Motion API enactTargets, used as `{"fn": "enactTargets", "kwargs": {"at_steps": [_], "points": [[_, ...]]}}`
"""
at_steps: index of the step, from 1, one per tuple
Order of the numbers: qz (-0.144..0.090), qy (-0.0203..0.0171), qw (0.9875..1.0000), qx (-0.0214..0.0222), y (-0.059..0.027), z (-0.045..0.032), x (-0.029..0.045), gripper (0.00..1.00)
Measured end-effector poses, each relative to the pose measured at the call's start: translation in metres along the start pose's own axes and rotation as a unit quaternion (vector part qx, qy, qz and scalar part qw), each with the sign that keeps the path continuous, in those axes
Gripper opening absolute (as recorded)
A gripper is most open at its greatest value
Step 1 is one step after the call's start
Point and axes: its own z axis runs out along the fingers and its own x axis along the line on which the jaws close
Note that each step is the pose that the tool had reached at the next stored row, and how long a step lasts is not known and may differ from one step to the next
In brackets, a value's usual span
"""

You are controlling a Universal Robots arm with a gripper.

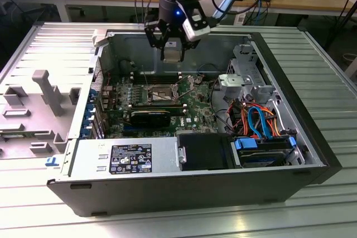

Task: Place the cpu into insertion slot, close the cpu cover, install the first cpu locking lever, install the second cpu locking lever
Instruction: 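Place the cpu into insertion slot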

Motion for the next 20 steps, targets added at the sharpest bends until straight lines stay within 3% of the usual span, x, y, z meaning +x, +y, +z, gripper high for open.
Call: {"fn": "enactTargets", "kwargs": {"at_steps": [20], "points": [[0.000, 0.0000, 1.0000, 0.0000, -0.0007, 0.0062, 0.0044, 0.55]]}}
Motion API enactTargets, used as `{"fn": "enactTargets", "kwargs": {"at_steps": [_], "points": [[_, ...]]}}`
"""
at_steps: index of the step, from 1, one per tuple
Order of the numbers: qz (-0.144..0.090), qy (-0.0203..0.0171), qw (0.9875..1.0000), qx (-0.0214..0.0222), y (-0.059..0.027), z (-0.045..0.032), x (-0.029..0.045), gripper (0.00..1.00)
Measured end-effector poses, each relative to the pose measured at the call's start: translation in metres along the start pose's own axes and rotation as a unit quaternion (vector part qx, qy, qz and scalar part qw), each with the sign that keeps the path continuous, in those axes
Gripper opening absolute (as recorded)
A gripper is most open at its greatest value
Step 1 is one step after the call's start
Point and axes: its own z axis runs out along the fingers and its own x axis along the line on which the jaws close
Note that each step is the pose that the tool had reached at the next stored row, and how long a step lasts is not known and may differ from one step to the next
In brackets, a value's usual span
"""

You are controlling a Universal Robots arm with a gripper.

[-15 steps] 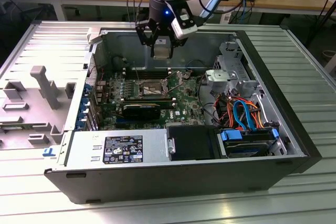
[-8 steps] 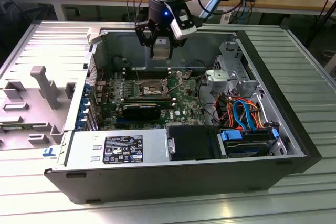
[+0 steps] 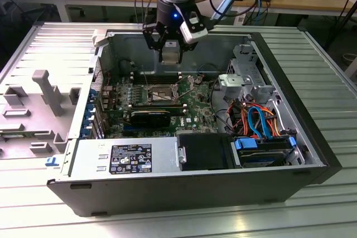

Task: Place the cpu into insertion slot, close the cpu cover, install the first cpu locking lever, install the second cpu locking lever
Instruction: 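Place the cpu into insertion slot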

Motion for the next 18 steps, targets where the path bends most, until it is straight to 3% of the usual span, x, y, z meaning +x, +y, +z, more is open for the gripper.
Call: {"fn": "enactTargets", "kwargs": {"at_steps": [18], "points": [[0.000, 0.0000, 1.0000, 0.0010, -0.0056, 0.0049, 0.0037, 0.55]]}}
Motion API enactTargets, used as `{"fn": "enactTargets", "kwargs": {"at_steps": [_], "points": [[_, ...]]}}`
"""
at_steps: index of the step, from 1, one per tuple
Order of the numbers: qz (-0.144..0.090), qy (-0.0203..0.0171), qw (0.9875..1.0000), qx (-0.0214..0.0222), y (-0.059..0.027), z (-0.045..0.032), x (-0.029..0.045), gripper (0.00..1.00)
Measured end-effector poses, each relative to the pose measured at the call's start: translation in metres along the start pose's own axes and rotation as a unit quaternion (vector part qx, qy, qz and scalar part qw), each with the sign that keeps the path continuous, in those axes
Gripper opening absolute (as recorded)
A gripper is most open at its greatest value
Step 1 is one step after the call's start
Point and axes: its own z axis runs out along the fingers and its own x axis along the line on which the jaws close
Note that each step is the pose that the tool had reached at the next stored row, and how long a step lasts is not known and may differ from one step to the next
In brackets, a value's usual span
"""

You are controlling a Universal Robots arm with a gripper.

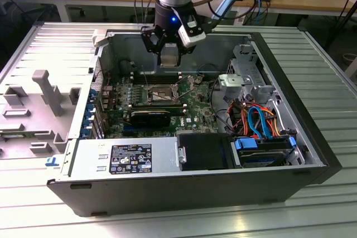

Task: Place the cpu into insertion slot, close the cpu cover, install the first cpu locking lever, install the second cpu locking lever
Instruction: 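Place the cpu into insertion slot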

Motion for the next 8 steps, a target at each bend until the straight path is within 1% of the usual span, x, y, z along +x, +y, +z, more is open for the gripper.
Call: {"fn": "enactTargets", "kwargs": {"at_steps": [8], "points": [[0.000, 0.0000, 1.0000, 0.0011, -0.0010, 0.0025, 0.0011, 0.55]]}}
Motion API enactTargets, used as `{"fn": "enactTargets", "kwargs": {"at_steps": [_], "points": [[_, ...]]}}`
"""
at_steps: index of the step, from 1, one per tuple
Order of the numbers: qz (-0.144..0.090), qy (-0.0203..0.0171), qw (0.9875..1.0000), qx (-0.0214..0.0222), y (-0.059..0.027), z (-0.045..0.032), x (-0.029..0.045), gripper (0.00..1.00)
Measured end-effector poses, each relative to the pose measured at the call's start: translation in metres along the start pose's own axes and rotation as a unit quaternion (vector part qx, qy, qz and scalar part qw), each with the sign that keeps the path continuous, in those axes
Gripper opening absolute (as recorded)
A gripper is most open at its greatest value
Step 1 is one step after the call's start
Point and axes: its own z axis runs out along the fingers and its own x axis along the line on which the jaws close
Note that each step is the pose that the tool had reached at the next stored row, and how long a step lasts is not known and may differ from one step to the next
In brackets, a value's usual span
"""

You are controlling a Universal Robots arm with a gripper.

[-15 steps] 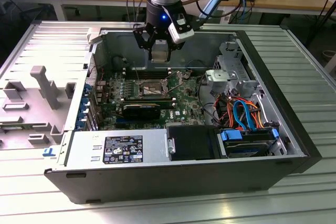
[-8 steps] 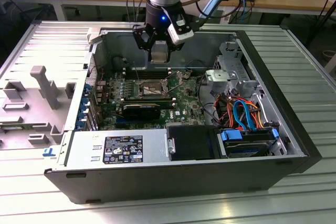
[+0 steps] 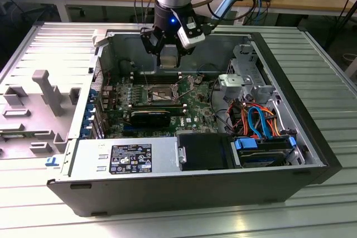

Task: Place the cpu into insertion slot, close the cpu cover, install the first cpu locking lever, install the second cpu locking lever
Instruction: 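Place the cpu into insertion slot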

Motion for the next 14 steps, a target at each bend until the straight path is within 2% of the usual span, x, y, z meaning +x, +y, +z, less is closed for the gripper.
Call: {"fn": "enactTargets", "kwargs": {"at_steps": [14], "points": [[0.000, -0.0001, 1.0000, 0.0014, -0.0014, 0.0046, 0.0017, 0.55]]}}
